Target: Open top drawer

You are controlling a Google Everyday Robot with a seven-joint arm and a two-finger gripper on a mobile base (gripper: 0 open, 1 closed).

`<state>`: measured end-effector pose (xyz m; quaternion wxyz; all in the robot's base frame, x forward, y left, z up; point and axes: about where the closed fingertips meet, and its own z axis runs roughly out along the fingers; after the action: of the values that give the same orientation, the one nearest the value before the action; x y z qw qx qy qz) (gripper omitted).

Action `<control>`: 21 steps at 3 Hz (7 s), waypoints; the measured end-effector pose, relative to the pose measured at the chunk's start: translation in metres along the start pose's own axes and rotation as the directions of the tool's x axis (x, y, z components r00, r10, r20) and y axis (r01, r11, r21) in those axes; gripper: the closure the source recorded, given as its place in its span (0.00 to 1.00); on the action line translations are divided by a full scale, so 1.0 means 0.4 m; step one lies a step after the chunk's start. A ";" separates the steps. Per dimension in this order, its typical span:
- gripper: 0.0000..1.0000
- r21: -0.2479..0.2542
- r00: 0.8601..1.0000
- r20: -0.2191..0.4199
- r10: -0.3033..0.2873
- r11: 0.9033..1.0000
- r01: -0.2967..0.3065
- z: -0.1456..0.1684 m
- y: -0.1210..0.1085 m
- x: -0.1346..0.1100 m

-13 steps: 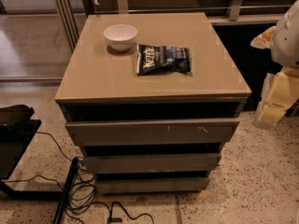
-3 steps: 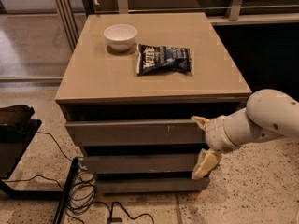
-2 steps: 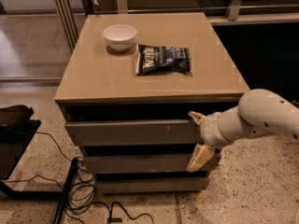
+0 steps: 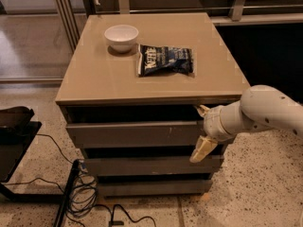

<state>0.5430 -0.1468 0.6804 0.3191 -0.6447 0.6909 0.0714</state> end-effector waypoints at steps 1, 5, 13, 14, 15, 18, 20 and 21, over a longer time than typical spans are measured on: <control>0.00 -0.016 1.000 -0.019 0.009 1.000 -0.010 0.026 0.005 0.039; 0.41 -0.068 0.999 -0.028 0.027 0.997 -0.029 0.085 0.017 0.079; 0.58 -0.050 1.000 -0.015 0.023 0.998 -0.024 0.036 0.008 0.043; 0.35 -0.050 1.000 -0.015 0.023 0.998 -0.024 0.036 0.009 0.043; 0.38 -0.050 1.000 -0.015 0.023 0.998 -0.024 0.036 0.009 0.043; 1.00 -0.069 1.000 -0.004 0.017 0.997 -0.018 0.015 0.070 0.064; 1.00 -0.071 1.000 0.001 0.025 0.997 -0.025 0.000 0.106 0.072; 0.82 -0.071 1.000 0.001 0.025 0.997 -0.025 0.000 0.106 0.072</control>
Offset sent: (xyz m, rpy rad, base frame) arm 0.0072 -0.0186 -0.0531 -0.0299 0.0815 -0.0111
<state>0.5043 -0.1645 0.6519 0.2957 -0.6468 0.6958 0.1005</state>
